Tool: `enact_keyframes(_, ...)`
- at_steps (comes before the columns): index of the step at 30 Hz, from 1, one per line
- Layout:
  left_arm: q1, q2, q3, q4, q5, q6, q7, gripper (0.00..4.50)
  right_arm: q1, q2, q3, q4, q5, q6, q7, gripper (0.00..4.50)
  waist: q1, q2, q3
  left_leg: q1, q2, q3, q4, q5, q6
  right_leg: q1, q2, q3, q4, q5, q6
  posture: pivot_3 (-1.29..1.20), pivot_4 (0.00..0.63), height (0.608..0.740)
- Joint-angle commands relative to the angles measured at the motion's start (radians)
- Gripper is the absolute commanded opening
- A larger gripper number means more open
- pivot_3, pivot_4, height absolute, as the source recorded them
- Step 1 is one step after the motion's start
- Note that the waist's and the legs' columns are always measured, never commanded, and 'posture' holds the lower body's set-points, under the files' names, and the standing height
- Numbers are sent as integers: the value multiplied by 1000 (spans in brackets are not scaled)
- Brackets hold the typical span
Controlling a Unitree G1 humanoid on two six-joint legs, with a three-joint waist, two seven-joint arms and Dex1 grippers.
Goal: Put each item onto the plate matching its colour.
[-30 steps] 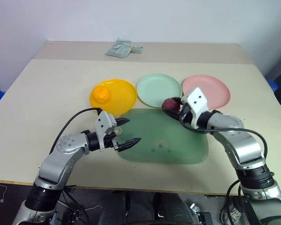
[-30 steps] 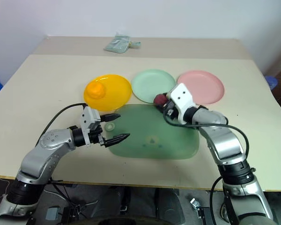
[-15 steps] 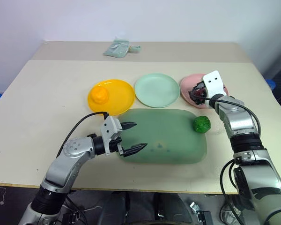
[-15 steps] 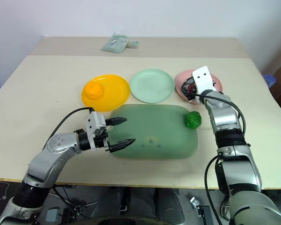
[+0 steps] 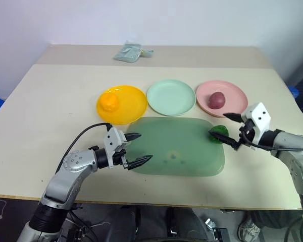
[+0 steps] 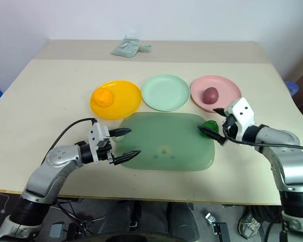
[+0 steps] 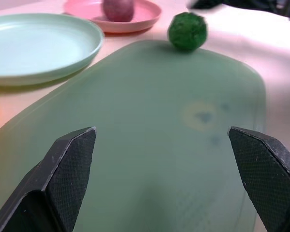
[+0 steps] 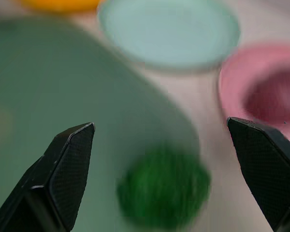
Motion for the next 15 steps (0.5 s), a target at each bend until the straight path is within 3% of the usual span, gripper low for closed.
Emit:
enact_keyframes(1, -21, 1, 0, -8, -13, -13, -25, 4500, 22, -17, 8, -34, -43, -20, -10, 4479, -1, 0, 0, 0, 0, 0, 0, 0, 0, 0, 0, 0, 0, 0, 0, 0, 150, 740)
enact_keyframes(4, -33, -1, -6, -9, -12, -6, -30, 4500, 3, 9, 28, -1, -67, -6, -47, 4479, 1, 0, 0, 0, 0, 0, 0, 0, 0, 0, 1, 1, 0, 0, 0, 0, 150, 740)
enact_keyframes(5, -35, -2, -7, -11, -11, -3, -29, 4500, -2, 14, 31, 6, -72, -6, -56, 4240, 2, 0, 0, 0, 0, 0, 0, 0, 0, 0, 1, 1, 0, 0, 0, 0, 150, 740)
enact_keyframes(7, -37, -1, -7, -16, -12, 2, -28, 4500, -3, 18, 32, 9, -77, -8, -58, 3606, 7, 0, 0, 0, 0, 0, 0, 0, 0, 0, 1, 1, 0, 0, 0, 0, 150, 740)
enact_keyframes(10, -36, 0, -3, -22, -14, 8, -24, 4500, -4, 21, 38, 5, -95, -45, -59, 2176, 9, 0, 0, -1, 0, 0, 0, 0, 0, 0, 1, 1, 0, 0, 0, 0, 150, 740)
enact_keyframes(11, -35, 1, -1, -24, -15, 10, -22, 4500, -13, 25, 42, 6, -101, -60, -62, 1923, 9, 0, 0, -1, 0, 0, 0, 0, 0, 0, 1, 1, 0, 0, 0, 0, 150, 740)
enact_keyframes(15, -24, -12, 49, -10, -18, 3, 28, 4500, -171, 128, 67, 30, -94, -82, -133, 1923, -7, 0, 0, 0, 0, 1, 0, 0, 0, -1, 1, 2, 0, 0, 0, 0, 150, 740)
